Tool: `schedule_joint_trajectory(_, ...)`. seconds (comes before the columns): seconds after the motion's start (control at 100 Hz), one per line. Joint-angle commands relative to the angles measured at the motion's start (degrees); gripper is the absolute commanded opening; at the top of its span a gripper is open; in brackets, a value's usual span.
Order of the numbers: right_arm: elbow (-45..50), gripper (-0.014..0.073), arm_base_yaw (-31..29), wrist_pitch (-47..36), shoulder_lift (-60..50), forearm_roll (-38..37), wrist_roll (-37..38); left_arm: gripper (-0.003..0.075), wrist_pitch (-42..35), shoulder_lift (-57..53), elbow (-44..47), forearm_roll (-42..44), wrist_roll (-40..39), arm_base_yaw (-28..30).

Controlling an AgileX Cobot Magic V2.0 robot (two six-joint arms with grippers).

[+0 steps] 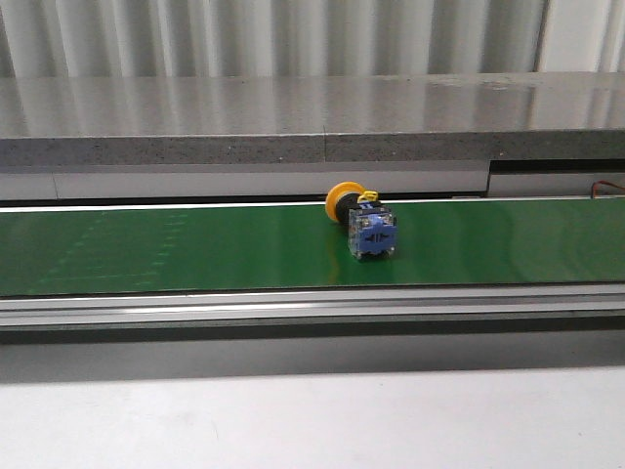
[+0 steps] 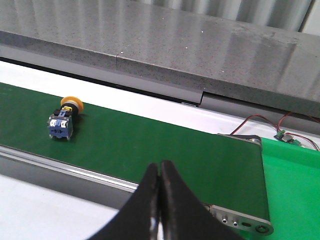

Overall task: Move button from right to left
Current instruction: 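Let the belt carry the button toward the left arm, then lower the left gripper over the button and close on it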

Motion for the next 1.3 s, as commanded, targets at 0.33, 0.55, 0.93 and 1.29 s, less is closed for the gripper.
schedule_joint_trajectory(0.33,-1.3,-0.0066,0.0,-4.6,0.7,-0.5,-0.4,0.0606,-1.8,6.3,-6.1,-7.0,-0.7,-0.4)
schedule_joint_trajectory(0.55,-1.3,-0.0066,0.0,-4.6,0.7,-0.5,-0.4,0.0607,8.9,17.1,-16.5,-15.7,-0.3,-0.4)
schedule_joint_trajectory(0.93,-1.3,-0.0066,0.0,-4.6,0.7,-0.5,-0.4,0.0606,18.1,36.8,-29.6,-33.8,5.1,-5.7)
schedule_joint_trajectory(1.29,-1.3,-0.0066,0.0,-4.6,0.7,-0.5,-0.4,0.0606,16.4,51.8,-37.8,-18.8,-13.6,-18.1)
